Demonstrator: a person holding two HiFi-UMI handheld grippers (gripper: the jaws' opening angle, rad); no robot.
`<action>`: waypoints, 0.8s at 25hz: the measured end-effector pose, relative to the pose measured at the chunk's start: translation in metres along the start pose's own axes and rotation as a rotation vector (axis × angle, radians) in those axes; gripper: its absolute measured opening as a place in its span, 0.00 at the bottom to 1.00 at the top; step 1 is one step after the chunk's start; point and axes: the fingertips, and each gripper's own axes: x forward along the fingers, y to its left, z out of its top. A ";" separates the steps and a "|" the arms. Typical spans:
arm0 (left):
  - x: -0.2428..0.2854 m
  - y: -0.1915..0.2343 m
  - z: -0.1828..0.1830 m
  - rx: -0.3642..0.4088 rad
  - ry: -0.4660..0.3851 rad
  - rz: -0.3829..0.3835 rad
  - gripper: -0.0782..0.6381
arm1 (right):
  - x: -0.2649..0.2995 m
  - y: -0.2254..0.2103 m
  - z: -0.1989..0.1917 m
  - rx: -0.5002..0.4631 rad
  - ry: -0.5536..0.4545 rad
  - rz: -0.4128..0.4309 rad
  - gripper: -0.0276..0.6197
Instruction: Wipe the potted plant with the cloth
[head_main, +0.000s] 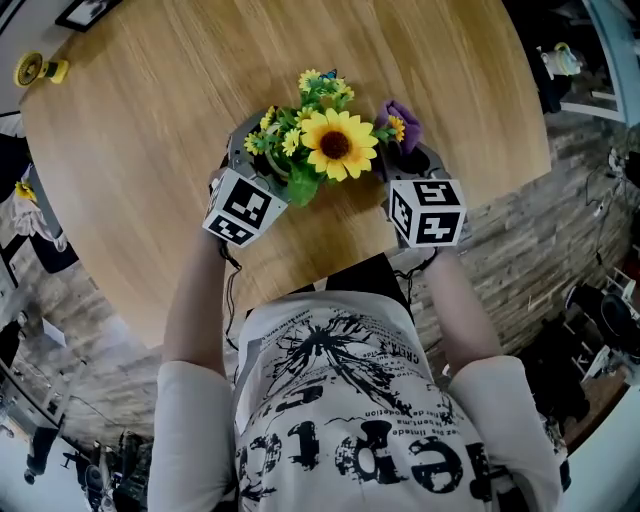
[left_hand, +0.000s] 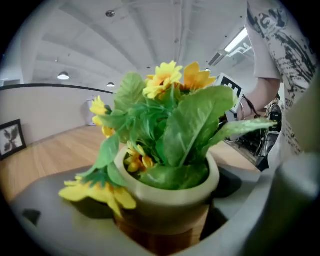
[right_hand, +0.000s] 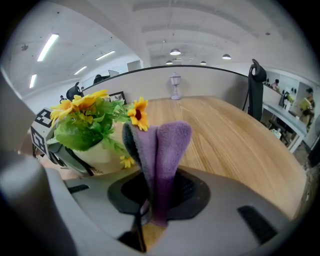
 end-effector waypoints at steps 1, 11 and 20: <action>0.001 -0.001 0.000 0.002 0.004 -0.008 0.89 | 0.000 -0.001 0.000 0.001 0.001 0.003 0.16; -0.004 -0.007 0.011 -0.055 -0.045 0.024 0.85 | -0.003 -0.004 -0.002 -0.002 0.013 0.018 0.16; -0.045 0.001 0.051 -0.145 -0.073 0.104 0.85 | -0.015 0.018 0.023 -0.007 -0.017 0.086 0.16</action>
